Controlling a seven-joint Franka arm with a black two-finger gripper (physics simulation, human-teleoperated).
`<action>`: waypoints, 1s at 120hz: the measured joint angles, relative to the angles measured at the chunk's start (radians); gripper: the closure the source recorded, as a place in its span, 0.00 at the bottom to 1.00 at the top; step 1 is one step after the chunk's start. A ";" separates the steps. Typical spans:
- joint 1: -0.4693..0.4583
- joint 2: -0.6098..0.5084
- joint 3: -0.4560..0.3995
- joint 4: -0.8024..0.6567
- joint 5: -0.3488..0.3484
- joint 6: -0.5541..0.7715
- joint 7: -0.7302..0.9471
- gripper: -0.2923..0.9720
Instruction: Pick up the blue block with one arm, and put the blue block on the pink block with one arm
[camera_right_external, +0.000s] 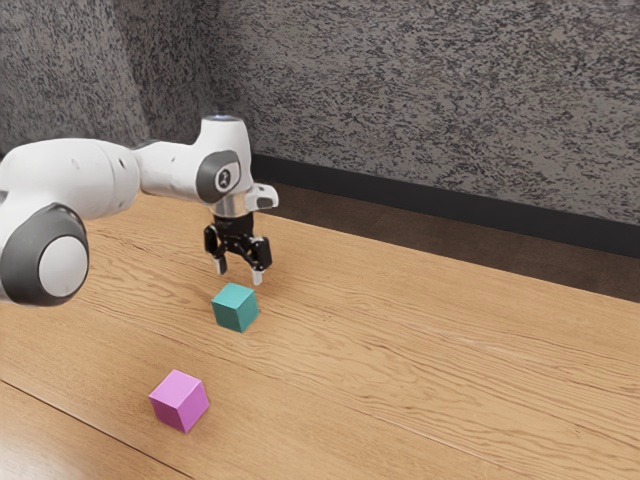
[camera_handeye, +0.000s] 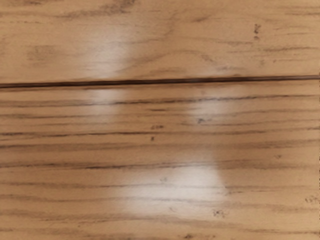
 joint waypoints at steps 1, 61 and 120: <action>0.000 0.000 0.000 -0.001 -0.001 0.003 0.000 0.23; -0.035 -0.194 0.014 -0.268 -0.027 0.102 0.007 0.23; -0.046 -0.214 0.036 -0.386 -0.020 0.184 0.011 0.23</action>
